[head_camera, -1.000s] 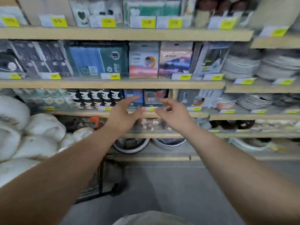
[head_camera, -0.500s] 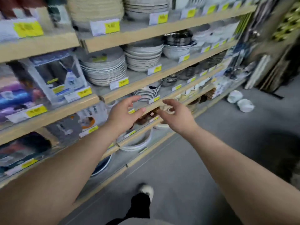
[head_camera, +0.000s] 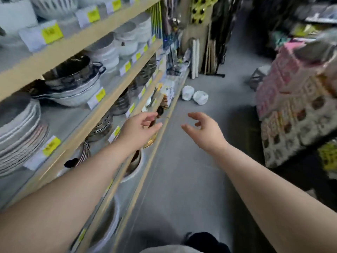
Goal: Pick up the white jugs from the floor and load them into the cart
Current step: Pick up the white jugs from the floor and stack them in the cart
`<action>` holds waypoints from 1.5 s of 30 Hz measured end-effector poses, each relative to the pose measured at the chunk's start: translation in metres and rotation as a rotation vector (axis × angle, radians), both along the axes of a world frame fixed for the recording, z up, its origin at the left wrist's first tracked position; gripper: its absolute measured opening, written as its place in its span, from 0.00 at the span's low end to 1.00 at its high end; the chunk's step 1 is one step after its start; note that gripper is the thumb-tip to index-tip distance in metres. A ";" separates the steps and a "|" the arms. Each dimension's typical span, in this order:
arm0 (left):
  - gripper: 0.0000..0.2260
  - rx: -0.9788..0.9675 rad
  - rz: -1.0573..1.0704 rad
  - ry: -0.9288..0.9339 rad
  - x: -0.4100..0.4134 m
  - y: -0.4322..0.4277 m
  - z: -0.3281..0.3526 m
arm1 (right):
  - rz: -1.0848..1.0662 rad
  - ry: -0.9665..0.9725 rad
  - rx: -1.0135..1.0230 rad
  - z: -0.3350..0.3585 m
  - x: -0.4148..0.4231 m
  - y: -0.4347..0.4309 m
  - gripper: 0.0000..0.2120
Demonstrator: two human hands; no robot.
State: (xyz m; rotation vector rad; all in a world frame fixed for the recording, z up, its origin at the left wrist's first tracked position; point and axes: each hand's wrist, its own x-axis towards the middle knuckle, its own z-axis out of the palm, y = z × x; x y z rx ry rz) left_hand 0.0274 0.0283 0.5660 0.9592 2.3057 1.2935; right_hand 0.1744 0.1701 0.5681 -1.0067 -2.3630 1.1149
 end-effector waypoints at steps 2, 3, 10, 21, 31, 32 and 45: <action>0.16 -0.012 -0.052 -0.013 -0.011 0.050 -0.009 | -0.050 -0.016 -0.005 -0.010 -0.003 0.045 0.23; 0.16 -0.021 -0.075 -0.020 -0.016 0.076 -0.014 | -0.073 -0.021 -0.011 -0.015 -0.005 0.069 0.23; 0.17 -0.050 -0.139 -0.056 -0.053 0.270 -0.030 | -0.143 -0.079 -0.031 -0.031 -0.031 0.253 0.23; 0.13 -0.058 -0.138 -0.094 -0.157 0.500 -0.037 | -0.180 -0.111 -0.079 -0.029 -0.133 0.486 0.24; 0.16 -0.111 -0.193 -0.094 -0.324 0.697 -0.049 | -0.240 -0.101 -0.136 -0.041 -0.290 0.678 0.23; 0.17 -0.119 -0.193 -0.094 -0.339 0.714 -0.047 | -0.242 -0.100 -0.140 -0.042 -0.304 0.696 0.23; 0.18 -0.207 0.053 -0.182 -0.483 0.900 -0.117 | 0.038 -0.226 -0.257 -0.118 -0.503 0.936 0.23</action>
